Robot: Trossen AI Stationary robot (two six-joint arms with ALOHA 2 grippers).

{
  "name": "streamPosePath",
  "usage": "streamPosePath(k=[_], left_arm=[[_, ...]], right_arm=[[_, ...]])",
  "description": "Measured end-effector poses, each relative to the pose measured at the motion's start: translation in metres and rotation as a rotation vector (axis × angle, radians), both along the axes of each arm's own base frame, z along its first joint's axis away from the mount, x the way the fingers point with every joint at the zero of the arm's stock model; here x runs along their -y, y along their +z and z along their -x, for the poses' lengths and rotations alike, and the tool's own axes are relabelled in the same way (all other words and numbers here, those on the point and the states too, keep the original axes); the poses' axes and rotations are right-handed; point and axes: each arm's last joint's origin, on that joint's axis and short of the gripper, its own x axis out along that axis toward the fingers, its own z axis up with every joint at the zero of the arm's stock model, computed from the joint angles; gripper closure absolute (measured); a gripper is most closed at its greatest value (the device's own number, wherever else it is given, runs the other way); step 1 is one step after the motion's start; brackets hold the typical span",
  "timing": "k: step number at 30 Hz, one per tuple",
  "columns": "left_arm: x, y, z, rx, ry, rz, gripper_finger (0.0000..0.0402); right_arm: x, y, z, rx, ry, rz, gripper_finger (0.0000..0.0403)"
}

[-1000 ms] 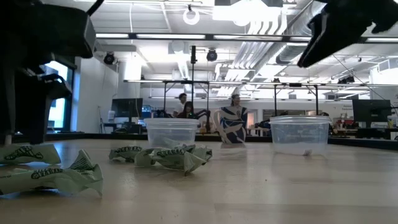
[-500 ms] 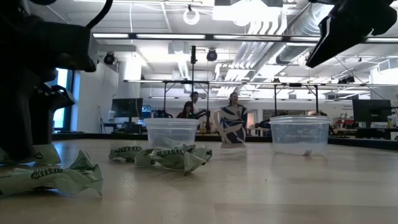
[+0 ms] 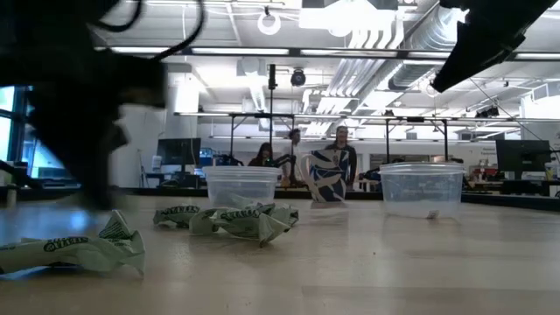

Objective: Pick and place Stevia / Truvia into bins
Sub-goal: Put the green stevia packet into the left transparent container

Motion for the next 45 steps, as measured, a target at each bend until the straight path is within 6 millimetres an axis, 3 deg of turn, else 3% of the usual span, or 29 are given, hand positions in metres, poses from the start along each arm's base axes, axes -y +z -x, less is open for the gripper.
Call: streamPosePath(k=[5,10,15,19,22,27,33,36,41,45], left_arm=[[-0.040,0.054,-0.021,0.177,-0.038,-0.135,0.0377],[-0.092,0.080,-0.043,0.261,-0.082,-0.226,0.0378],[-0.133,0.067,-0.055,0.249,-0.118,-0.186,0.0367],[-0.150,0.052,-0.061,0.218,-0.127,-0.116,0.0362],[-0.150,0.041,-0.065,0.196,-0.129,-0.108,0.0334],[-0.146,0.039,-0.069,0.201,-0.081,-0.114,0.0241],[-0.130,0.059,-0.054,0.196,-0.050,0.024,0.0150],[-0.094,0.065,-0.040,0.137,-0.233,-0.005,0.0146],[-0.036,0.065,-0.029,0.160,-0.568,-0.106,0.0181],[-0.033,0.047,-0.041,0.140,-0.560,-0.158,0.0209]], right_arm=[[0.005,0.000,-0.001,0.031,-0.067,0.027,0.0269],[0.009,0.001,-0.002,0.034,-0.087,0.047,0.0269],[0.010,0.001,-0.002,0.031,-0.079,0.083,0.0269],[0.009,0.001,-0.002,0.023,-0.074,0.070,0.0269],[0.010,0.001,-0.002,0.021,-0.074,0.068,0.0269],[0.012,0.001,-0.002,0.014,-0.084,0.070,0.0269],[0.017,0.000,-0.003,-0.038,-0.059,0.115,0.0269],[0.021,0.000,-0.003,-0.097,-0.026,0.157,0.0269],[0.028,-0.001,-0.004,-0.158,-0.002,0.170,0.0269],[0.030,-0.002,-0.006,-0.196,0.038,0.118,0.0269]])
